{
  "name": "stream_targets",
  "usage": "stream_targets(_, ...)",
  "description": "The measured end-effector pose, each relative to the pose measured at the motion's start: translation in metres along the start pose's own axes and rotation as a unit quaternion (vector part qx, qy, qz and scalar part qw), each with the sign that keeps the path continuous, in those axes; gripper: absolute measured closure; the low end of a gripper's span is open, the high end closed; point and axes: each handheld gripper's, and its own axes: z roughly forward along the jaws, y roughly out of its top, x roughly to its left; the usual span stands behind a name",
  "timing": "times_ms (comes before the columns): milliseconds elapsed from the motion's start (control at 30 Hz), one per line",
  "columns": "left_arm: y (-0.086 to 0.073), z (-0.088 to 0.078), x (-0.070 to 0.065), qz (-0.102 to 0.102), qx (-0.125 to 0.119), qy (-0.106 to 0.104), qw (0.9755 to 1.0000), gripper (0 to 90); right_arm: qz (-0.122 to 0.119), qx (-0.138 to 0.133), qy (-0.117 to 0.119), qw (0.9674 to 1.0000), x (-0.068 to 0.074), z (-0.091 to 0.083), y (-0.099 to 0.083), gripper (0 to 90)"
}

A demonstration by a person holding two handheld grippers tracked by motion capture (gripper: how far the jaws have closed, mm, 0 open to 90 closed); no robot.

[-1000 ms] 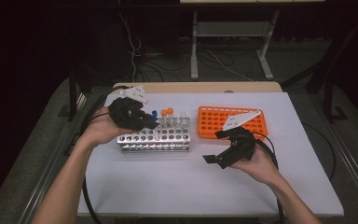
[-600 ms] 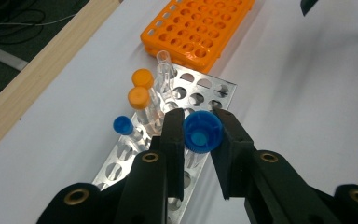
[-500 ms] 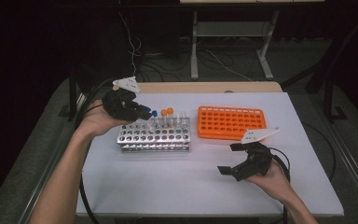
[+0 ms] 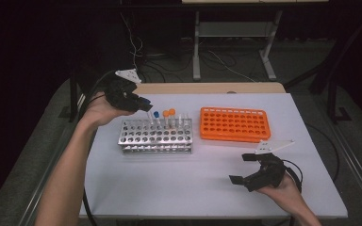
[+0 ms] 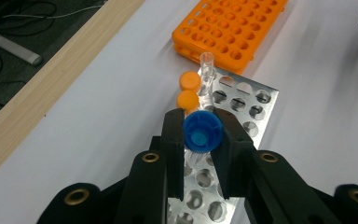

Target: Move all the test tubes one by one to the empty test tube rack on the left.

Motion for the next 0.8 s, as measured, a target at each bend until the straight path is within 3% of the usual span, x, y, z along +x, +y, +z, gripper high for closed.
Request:
stream_targets(333, -0.002, 0.019, 0.012, 0.004, 0.015, 0.007, 0.9999, 73.8, 0.009, -0.003, -0.001, 1.0000, -0.003, -0.001, -0.006, 0.2)
stream_targets(800, -0.014, 0.035, 0.019, -0.001, 0.012, 0.001, 0.9999, 73.9, 0.012, -0.004, 0.001, 0.9999, -0.004, -0.001, -0.009, 0.2)
